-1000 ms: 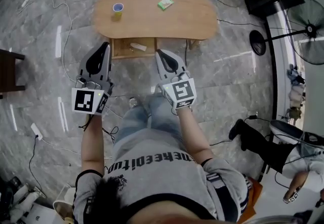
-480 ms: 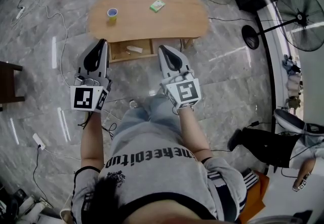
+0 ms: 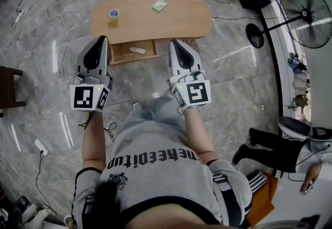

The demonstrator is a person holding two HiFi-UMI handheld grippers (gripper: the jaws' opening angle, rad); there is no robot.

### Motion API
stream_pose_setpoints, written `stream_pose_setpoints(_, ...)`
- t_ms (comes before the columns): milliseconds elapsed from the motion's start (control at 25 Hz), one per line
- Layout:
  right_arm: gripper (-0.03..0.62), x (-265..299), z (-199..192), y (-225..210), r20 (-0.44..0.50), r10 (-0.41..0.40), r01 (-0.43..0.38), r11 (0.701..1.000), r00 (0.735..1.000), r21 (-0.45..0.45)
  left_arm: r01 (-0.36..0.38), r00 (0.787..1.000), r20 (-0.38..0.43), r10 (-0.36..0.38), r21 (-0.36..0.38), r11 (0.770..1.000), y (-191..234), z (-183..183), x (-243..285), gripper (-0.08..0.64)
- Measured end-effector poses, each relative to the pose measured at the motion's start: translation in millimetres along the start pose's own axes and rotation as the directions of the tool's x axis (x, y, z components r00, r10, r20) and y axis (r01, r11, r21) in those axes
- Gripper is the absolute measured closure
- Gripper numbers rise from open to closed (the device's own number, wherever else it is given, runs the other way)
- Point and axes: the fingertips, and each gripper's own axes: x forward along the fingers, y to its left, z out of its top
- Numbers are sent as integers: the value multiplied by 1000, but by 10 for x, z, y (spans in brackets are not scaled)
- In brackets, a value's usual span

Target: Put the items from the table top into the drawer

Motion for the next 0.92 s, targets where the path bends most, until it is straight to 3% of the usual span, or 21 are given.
stream_pose_setpoints(920, 595, -70, 113, -122, 24, -51, 51, 999, 998, 10, 25, 1000, 11, -25, -9, 1000, -83, 58, 34, 549)
